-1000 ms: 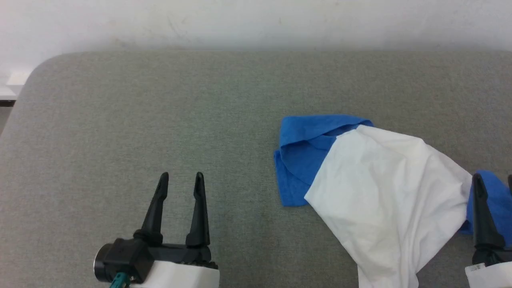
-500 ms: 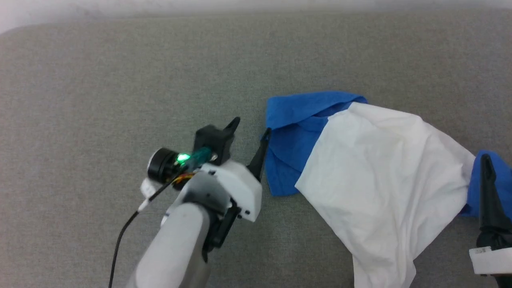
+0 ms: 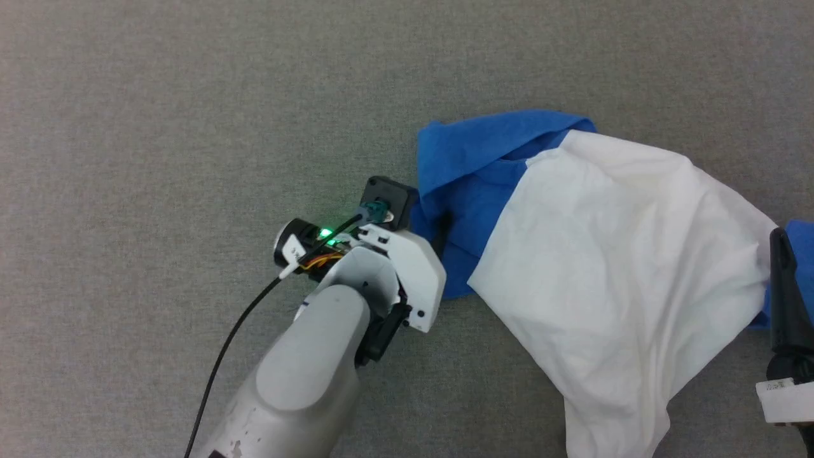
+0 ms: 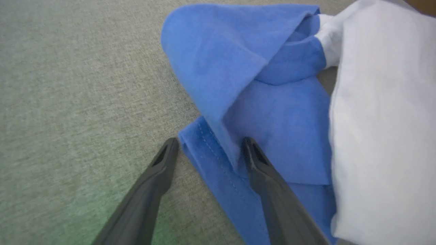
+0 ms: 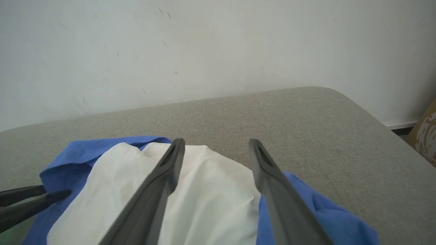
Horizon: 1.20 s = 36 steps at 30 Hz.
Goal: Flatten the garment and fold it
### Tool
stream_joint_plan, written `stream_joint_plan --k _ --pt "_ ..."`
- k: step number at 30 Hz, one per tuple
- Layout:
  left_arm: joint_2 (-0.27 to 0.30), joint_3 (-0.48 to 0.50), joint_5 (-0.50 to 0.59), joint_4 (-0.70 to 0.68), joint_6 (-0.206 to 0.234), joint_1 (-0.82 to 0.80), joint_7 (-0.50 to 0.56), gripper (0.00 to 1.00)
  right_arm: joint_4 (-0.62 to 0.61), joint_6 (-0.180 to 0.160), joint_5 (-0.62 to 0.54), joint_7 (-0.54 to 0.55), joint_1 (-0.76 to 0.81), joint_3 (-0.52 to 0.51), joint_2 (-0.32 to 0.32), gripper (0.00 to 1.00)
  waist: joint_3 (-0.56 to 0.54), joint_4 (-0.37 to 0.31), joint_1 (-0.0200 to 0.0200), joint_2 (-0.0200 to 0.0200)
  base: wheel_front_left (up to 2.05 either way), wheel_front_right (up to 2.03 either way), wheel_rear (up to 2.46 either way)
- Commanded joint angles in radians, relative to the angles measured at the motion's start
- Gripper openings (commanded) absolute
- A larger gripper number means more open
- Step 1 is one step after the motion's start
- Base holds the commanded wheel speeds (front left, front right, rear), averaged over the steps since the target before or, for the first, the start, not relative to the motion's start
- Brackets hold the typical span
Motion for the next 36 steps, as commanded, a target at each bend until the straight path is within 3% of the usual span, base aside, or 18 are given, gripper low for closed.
stream_joint_plan --k 1,2,8,12,15,18,23,26,30,33,34,35,36 --pt "-0.005 -0.025 -0.018 0.026 0.009 -0.015 -0.005 0.43 0.001 -0.001 0.009 -0.002 -0.016 0.002 -0.005 1.00 0.016 -0.001 -0.0001 0.0000 0.00 0.00 0.00" --pt "-0.005 -0.040 -0.030 0.036 0.016 -0.023 -0.015 0.00 0.002 -0.001 0.010 -0.003 -0.017 0.002 -0.005 1.00 0.018 0.001 -0.0001 0.0000 0.00 0.00 0.00" --pt "-0.005 -0.087 -0.091 0.063 0.068 -0.063 -0.102 0.00 0.005 -0.001 0.008 0.000 -0.019 0.001 -0.006 1.00 0.001 0.033 -0.0001 0.0000 0.00 0.00 0.00" --pt "-0.004 -0.040 -0.124 0.010 0.106 -0.085 -0.184 0.00 0.002 -0.001 0.003 0.006 -0.012 0.002 -0.003 1.00 -0.035 0.067 -0.0001 0.0000 0.00 0.00 0.00" --pt "0.020 0.002 -0.134 -0.051 0.129 -0.083 -0.216 0.00 -0.001 -0.001 -0.003 0.011 -0.006 0.002 0.001 1.00 -0.057 0.087 -0.0001 0.0000 0.00 0.00 0.00" --pt "0.095 0.069 -0.135 -0.190 0.173 -0.050 -0.230 0.00 -0.004 -0.001 -0.012 0.019 0.007 0.005 0.010 1.00 -0.088 0.113 -0.0001 0.0000 0.00 0.00 0.00" --pt "0.248 0.176 -0.118 -0.504 0.288 0.131 -0.174 0.00 -0.007 -0.001 -0.026 0.024 0.026 0.010 0.031 1.00 -0.115 0.141 -0.0001 0.0000 0.00 0.00 0.00" --pt "0.307 0.221 -0.126 -0.653 0.354 0.308 -0.128 0.00 -0.002 -0.001 -0.028 0.024 0.037 0.013 0.038 1.00 -0.120 0.152 -0.0001 0.0000 0.00 0.00 0.00" --pt "0.292 0.239 -0.183 -0.728 0.405 0.540 -0.131 0.00 0.012 -0.001 -0.028 0.025 0.047 0.019 0.042 1.00 -0.124 0.160 -0.0001 0.0000 0.00 0.00 0.00" --pt "0.243 0.230 -0.241 -0.703 0.404 0.658 -0.170 0.00 0.021 -0.001 -0.030 0.028 0.053 0.021 0.042 1.00 -0.132 0.167 -0.0001 0.0000 0.00 0.00 0.00" --pt "0.228 0.224 -0.257 -0.685 0.394 0.679 -0.186 0.05 0.026 -0.001 -0.031 0.033 0.056 0.023 0.041 1.00 -0.135 0.171 -0.0001 0.0000 0.00 0.00 0.00" --pt "0.212 0.218 -0.271 -0.669 0.384 0.693 -0.202 0.44 0.029 -0.001 -0.031 0.037 0.059 0.025 0.039 1.00 -0.139 0.173 -0.0001 0.0000 0.00 0.00 0.00" --pt "0.200 0.211 -0.278 -0.655 0.376 0.700 -0.216 1.00 0.031 -0.001 -0.031 0.040 0.061 0.025 0.039 1.00 -0.143 0.176 -0.0001 0.0000 0.00 0.00 0.00"
